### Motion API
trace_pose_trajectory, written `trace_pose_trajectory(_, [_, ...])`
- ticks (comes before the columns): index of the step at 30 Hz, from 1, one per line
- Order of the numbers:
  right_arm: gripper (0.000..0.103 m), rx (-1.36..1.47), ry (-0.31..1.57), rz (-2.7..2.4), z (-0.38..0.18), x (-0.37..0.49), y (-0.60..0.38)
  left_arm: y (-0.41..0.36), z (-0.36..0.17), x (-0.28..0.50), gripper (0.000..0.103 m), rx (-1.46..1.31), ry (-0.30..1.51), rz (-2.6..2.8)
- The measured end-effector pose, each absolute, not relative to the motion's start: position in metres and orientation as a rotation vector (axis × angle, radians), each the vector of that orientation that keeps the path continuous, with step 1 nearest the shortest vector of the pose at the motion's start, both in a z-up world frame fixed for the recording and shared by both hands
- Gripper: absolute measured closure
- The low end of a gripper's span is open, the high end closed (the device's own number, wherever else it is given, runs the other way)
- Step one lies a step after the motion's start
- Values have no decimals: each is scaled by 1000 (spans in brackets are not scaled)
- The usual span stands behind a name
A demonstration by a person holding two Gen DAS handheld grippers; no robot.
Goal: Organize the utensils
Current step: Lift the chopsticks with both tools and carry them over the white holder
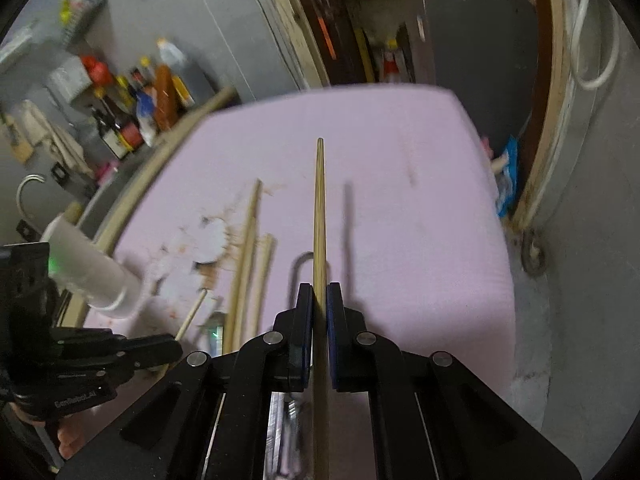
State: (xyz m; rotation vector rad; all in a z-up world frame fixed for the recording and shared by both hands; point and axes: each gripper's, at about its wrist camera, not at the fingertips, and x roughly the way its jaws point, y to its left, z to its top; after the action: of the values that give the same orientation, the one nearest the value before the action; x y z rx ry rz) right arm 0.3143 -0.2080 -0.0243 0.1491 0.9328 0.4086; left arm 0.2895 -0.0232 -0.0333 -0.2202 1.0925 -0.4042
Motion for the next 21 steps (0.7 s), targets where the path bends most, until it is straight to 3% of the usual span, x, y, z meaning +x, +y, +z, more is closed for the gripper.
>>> trace_pose_trajectory(9, [100, 96, 531, 442, 13, 244, -171, 12, 25, 231, 101, -275, 682, -337])
trace_pose_trajectory(21, [100, 164, 115, 505, 73, 225, -81, 91, 108, 212, 101, -315, 335, -96])
